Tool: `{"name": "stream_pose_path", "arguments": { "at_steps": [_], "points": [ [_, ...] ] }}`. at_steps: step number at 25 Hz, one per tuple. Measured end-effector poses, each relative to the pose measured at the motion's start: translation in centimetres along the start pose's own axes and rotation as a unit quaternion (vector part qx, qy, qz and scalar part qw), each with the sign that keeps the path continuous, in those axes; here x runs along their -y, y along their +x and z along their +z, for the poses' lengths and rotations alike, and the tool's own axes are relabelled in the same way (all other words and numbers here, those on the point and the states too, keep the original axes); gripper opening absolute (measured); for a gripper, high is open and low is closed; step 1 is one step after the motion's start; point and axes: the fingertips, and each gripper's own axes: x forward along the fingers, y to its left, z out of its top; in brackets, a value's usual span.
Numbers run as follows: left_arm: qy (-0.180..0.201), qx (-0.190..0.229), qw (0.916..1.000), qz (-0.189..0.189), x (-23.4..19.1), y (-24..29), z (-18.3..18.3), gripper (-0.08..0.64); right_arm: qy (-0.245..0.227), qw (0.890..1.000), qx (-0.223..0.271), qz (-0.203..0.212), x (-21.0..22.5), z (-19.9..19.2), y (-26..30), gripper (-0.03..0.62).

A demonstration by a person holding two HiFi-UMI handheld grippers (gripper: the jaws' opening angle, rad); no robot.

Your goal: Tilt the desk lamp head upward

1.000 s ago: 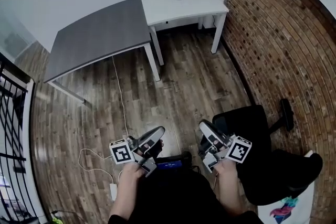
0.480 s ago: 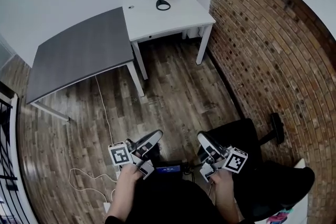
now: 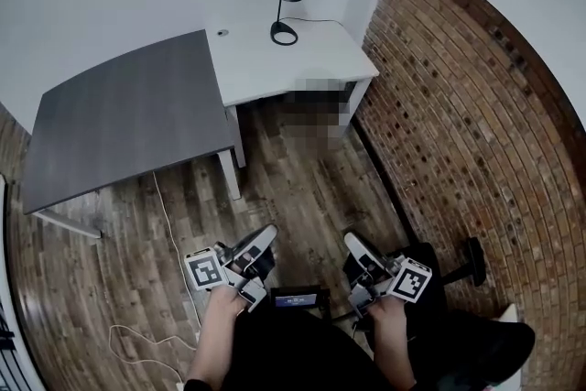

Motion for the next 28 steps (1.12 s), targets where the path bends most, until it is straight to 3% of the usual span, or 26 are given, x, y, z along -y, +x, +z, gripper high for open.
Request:
{"name": "stream_pose_path", "arguments": {
  "at_steps": [6, 14, 22, 28],
  "points": [
    [-0.017, -0.004, 0.9999, 0.000, -2.8, -0.2, 4.9, 0.009, -0.008, 1.000, 0.008, -0.017, 1.0, 0.3, 4.7, 0.092],
    [-0.030, -0.015, 0.9994, 0.008, -5.1, 2.3, 7.0, 0.009, 0.004, 0.999, 0.025, -0.027, 3.7, 2.7, 6.4, 0.092],
    [0.003, 0.006, 0.9988, 0.049, -8.7, 6.8, 12.2, 0.009, 0.030, 0.999, 0.016, 0.020, 9.6, 8.4, 12.3, 0.092],
    [0.036, 0.024, 0.9972, 0.060, -10.0, 14.8, 16.8, 0.009, 0.027, 0.998, -0.001, 0.055, 13.6, 16.9, 16.6, 0.092]
  ]
}}
